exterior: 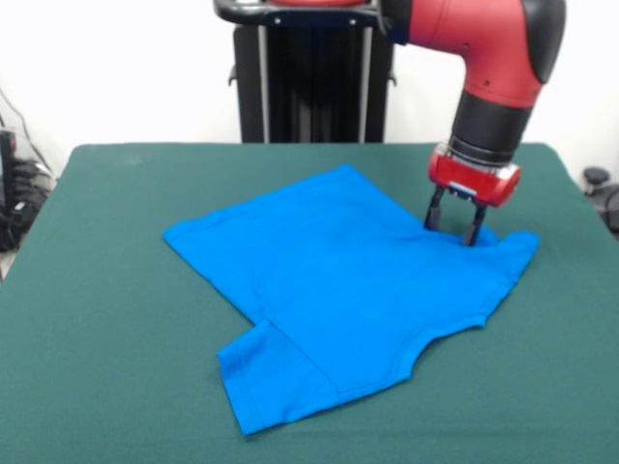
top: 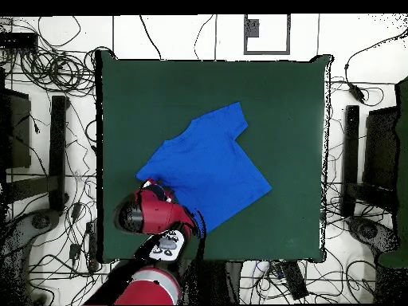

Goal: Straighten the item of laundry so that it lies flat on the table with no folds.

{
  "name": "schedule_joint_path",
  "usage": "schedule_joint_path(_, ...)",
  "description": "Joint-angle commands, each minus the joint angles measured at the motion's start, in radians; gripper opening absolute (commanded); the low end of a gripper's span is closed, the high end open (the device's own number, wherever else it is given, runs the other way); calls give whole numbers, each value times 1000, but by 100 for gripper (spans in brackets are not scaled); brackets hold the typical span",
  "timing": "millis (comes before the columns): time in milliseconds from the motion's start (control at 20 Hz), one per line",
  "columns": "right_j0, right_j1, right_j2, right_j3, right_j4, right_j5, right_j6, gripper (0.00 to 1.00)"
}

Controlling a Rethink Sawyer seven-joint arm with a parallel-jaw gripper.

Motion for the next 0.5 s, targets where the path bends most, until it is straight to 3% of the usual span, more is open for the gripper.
schedule_joint_path(50,54,-18,123,-35,86,87,192,100)
schedule_joint_path(500,54,-60,134,8,87,112,185,100)
